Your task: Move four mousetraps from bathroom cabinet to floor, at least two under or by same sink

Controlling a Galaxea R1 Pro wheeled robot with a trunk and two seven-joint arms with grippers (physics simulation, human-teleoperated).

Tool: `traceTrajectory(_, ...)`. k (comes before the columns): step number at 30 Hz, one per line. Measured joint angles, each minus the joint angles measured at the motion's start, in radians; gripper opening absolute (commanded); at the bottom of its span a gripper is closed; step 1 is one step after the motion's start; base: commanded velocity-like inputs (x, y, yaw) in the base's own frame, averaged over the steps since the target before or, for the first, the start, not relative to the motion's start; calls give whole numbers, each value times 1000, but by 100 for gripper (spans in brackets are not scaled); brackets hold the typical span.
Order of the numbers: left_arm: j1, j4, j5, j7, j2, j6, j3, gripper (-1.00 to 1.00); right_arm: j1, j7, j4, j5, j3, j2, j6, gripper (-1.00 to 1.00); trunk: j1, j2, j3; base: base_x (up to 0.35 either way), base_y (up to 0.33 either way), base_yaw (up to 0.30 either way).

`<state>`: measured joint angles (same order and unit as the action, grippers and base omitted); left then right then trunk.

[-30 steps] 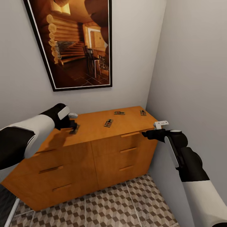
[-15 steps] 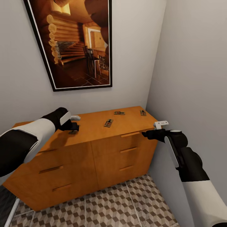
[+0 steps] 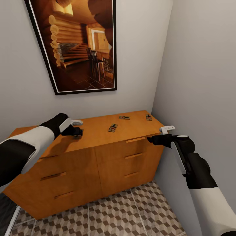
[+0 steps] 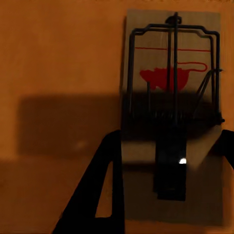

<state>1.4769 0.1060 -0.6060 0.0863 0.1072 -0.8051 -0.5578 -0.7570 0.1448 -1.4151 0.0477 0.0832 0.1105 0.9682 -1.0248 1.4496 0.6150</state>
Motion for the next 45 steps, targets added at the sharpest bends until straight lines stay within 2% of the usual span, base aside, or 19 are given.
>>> traceTrajectory(10, -1, 1, 3, -2, 2, 3, -2, -100, 0, 0, 0, 0, 0, 0, 0, 100, 0, 0, 0, 0, 0, 0)
traceTrajectory(13, 4, -8, 19, -18, 2, 2, -5, -100, 0, 0, 0, 0, 0, 0, 0, 100, 0, 0, 0, 0, 0, 0)
traceTrajectory(14, 11, -24, 14, -26, 1, 0, 1, -100, 0, 0, 0, 0, 0, 0, 0, 100, 0, 0, 0, 0, 0, 0)
traceTrajectory(15, 6, -7, 31, -32, 1, -2, -18, -100, -1, 0, 0, 0, 0, 0, 0, 100, 0, 0, 0, 0, 0, 0)
traceTrajectory(16, -9, 28, 2, -41, 1, -7, 1, -100, 0, 0, 0, 0, 0, 0, 0, 100, 0, 0, 0, 0, 0, 0)
traceTrajectory(18, -9, 113, 2, -48, 2, -30, 2, -100, 0, 0, 0, 0, 0, 1, 0, 100, 0, 0, 0, 0, 0, 0)
traceTrajectory(19, -9, 156, 2, -52, 2, -54, 2, -100, 0, 1, 0, 0, 0, 1, 0, 100, 0, 0, 0, 0, 0, 0)
traceTrajectory(20, -9, 215, -1, -53, 2, -106, 4, -100, 0, 1, 0, 0, 0, 1, 0, 100, 0, 0, 0, 0, 0, 0)
traceTrajectory(22, -10, 276, 3, -53, 2, -155, 5, -100, 0, 1, 0, 0, 0, 0, 0, 100, 0, 0, 0, 0, 0, 0)
traceTrajectory(26, -9, 380, 5, -51, 5, -199, 6, -100, 0, 0, 0, 0, 0, 0, 0, 100, 0, 0, 0, 0, 0, 0)
traceTrajectory(33, -9, 415, 2, -50, 5, -213, 6, -100, 0, 1, 0, 1, 1, -1, 0, 100, 0, 0, 0, 0, 0, 0)
traceTrajectory(38, -9, 417, 0, -50, 1, -214, 6, -100, 0, 1, 0, 1, 30, -1, 0, 100, 0, 0, 0, 0, 0, 0)
traceTrajectory(42, -9, 417, -1, -51, -10, -217, 6, -100, 0, 0, -2, 0, 45, -1, 0, 100, 0, 0, 0, 0, 0, 0)
traceTrajectory(45, -9, 416, -6, -51, -36, -218, 6, -100, 0, 1, -5, 0, 49, 0, 0, 100, 0, 0, 0, 0, 0, 0)
